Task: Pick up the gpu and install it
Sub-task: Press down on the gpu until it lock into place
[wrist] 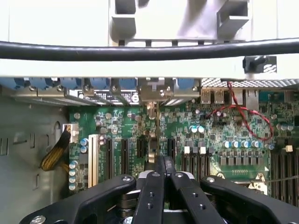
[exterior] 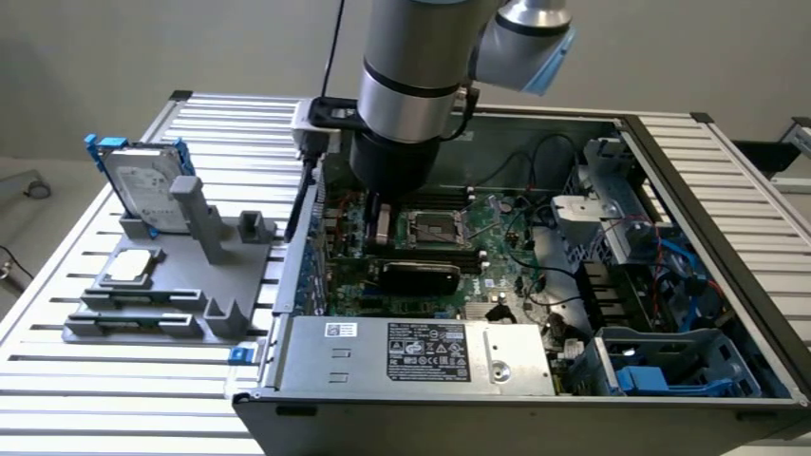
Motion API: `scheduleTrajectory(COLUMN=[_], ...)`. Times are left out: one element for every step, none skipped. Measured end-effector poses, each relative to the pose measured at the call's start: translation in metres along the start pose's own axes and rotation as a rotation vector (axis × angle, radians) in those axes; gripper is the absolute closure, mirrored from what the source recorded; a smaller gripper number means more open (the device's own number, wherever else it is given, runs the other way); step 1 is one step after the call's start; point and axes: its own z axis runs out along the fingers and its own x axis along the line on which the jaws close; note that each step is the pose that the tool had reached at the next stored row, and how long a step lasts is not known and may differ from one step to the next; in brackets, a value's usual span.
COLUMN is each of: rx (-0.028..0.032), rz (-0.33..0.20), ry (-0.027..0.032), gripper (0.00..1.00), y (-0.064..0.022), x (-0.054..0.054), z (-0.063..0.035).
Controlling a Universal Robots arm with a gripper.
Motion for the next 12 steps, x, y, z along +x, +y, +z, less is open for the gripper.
scheduleTrajectory(rx=[-0.0067,-0.0121,-0.0156,-0.0174,-0.0189,-0.0202,-0.0216,-0.0229,-0.0243,-0.0257,-0.0272,-0.0286], rz=[0.0,0.0,0.0,0.0,0.0,-0.001,-0.001,-0.002,-0.003,-0.003,-0.004,-0.005], ry=[0.0,-0.0001,0.0005,0.0015,0.0032,0.0048,0.0068,0.009,0.0115,0.0146,0.0179,0.021], gripper=[0.89,0.89,0.89,0.89,0.89,0.89,0.89,0.89,0.89,0.89,0.89,0.89], y=[0.0015,0.0029,0.0042,0.0053,0.0066,0.0079,0.0092,0.0106,0.012,0.0136,0.0152,0.0167], x=[0.0,0.0,0.0,0.0,0.0,0.0,0.0,0.0,0.0,0.0,0.0,0.0], z=[0.0001,0.0003,0.0001,-0.0003,-0.0007,-0.0009,-0.0013,-0.0015,-0.0017,-0.0018,-0.0019,-0.0019])
